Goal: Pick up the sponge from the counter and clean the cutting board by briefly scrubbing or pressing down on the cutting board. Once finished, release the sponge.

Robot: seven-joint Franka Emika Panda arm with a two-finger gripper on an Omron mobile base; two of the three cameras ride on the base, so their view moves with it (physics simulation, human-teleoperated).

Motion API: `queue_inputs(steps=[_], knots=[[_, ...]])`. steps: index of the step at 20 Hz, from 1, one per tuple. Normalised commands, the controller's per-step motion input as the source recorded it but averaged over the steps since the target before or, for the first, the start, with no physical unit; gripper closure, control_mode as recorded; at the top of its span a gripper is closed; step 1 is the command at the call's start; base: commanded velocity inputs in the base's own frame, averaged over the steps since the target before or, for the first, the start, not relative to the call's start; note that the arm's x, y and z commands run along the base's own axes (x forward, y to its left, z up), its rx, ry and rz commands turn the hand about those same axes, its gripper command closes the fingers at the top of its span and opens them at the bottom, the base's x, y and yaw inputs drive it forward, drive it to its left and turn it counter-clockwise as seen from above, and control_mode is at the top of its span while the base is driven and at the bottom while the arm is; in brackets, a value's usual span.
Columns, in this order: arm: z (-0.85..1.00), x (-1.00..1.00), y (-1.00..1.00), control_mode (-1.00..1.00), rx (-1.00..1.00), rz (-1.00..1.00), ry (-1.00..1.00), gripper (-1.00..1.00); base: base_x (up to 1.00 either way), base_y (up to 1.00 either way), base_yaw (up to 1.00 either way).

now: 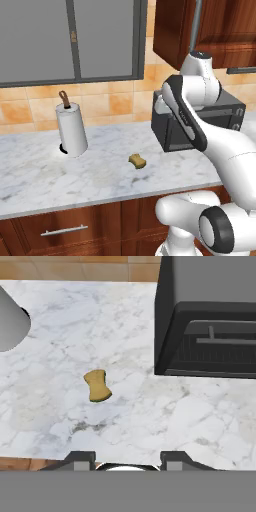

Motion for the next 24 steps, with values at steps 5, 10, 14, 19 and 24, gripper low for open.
queue_inputs(steps=[5, 10, 14, 19, 24], knots=[[-0.35, 0.05, 0.35, -1.0, -0.01, 0.08, 0.04, -1.0, 0.0, 0.0, 0.0], [-0.62, 0.31, 0.62, -1.0, 0.0, 0.23, 0.11, -1.0, 0.0, 0.0, 0.0], [-0.62, 0.36, 0.2, -1.0, 0.0, 0.19, 0.02, -1.0, 0.0, 0.0, 0.0], [-0.63, 0.32, 0.13, -1.0, -0.01, 0.09, 0.12, -1.0, 0.0, 0.0, 0.0], [-0.5, 0.35, 0.13, -1.0, -0.02, 0.04, 0.04, -1.0, 0.0, 0.0, 0.0]])
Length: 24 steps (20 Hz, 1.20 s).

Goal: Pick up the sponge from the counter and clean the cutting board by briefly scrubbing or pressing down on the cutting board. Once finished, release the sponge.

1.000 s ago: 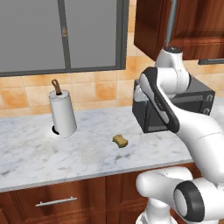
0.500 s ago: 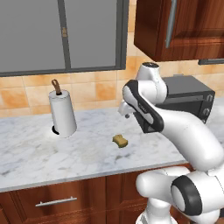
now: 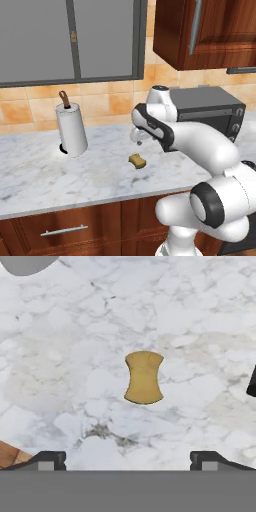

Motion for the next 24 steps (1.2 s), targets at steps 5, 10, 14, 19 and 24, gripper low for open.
queue_inputs(steps=[5, 10, 14, 19, 24], knots=[[-0.45, 0.32, 0.03, -1.0, 0.0, 0.02, 0.03, -1.0, 0.0, 0.0, 0.0], [-0.61, 0.18, 0.03, -1.0, 0.0, 0.02, 0.08, -1.0, 0.0, 0.0, 0.0], [-0.62, 0.11, 0.06, -1.0, 0.0, 0.0, 0.03, -1.0, 0.0, 0.0, 0.0], [-0.54, 0.04, 0.02, -1.0, 0.0, 0.0, 0.03, -1.0, 0.0, 0.0, 0.0], [-0.29, 0.19, 0.09, -1.0, 0.0, 0.0, 0.0, -1.0, 0.0, 0.0, 0.0]])
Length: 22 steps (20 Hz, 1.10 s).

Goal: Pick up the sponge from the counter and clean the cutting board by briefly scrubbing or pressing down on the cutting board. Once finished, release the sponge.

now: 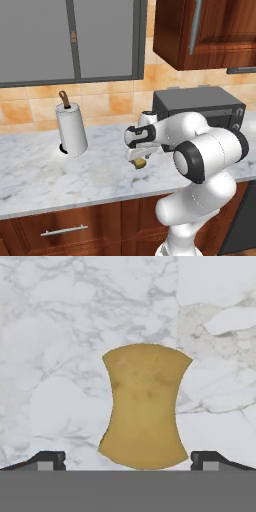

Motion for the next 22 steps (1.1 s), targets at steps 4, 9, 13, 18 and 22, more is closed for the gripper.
queue_inputs(steps=[4, 9, 13, 18, 22], knots=[[0.0, 0.14, 0.08, -1.0, 0.0, 0.0, 0.0, -1.0, 0.0, 0.0, 0.0], [-0.07, 0.06, 0.0, -1.0, 0.0, 0.0, 0.0, -1.0, 0.0, 0.0, 0.0], [-0.17, 0.08, 0.0, -1.0, 0.0, 0.0, 0.0, -1.0, 0.0, 0.0, 0.0], [-0.22, 0.15, 0.0, -1.0, 0.0, 0.0, 0.0, -1.0, 0.0, 0.0, 0.0], [-0.14, 0.13, 0.01, -1.0, 0.0, 0.0, 0.0, -1.0, 0.0, 0.0, 0.0]])
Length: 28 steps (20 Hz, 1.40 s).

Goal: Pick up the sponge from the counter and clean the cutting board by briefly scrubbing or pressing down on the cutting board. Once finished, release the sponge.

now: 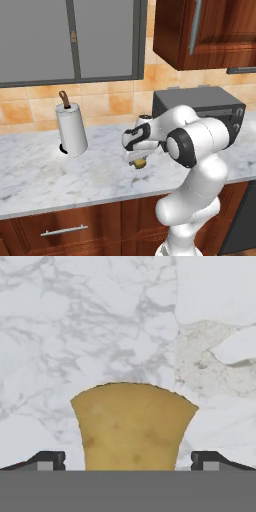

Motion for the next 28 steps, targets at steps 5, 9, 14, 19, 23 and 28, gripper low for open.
queue_inputs(steps=[5, 9, 14, 19, 23, 28], knots=[[-0.07, 0.05, 0.0, -1.0, 0.0, 0.0, 0.0, 1.0, 0.0, 0.0, 0.0], [0.01, 0.0, 0.0, -1.0, 0.0, 0.0, 0.01, 1.0, 0.0, 0.0, 0.0], [0.19, -0.21, -0.11, -1.0, 0.0, 0.0, 0.0, 1.0, 0.0, 0.0, 0.0], [0.32, -0.6, -0.35, -1.0, 0.0, -0.01, 0.0, 1.0, 0.0, 0.0, 0.0], [0.42, -0.65, -0.26, -1.0, 0.0, -0.04, 0.03, 1.0, 0.0, 0.0, 0.0], [0.45, -0.62, -0.27, -1.0, 0.0, -0.06, 0.06, 1.0, 0.0, 0.0, 0.0]])
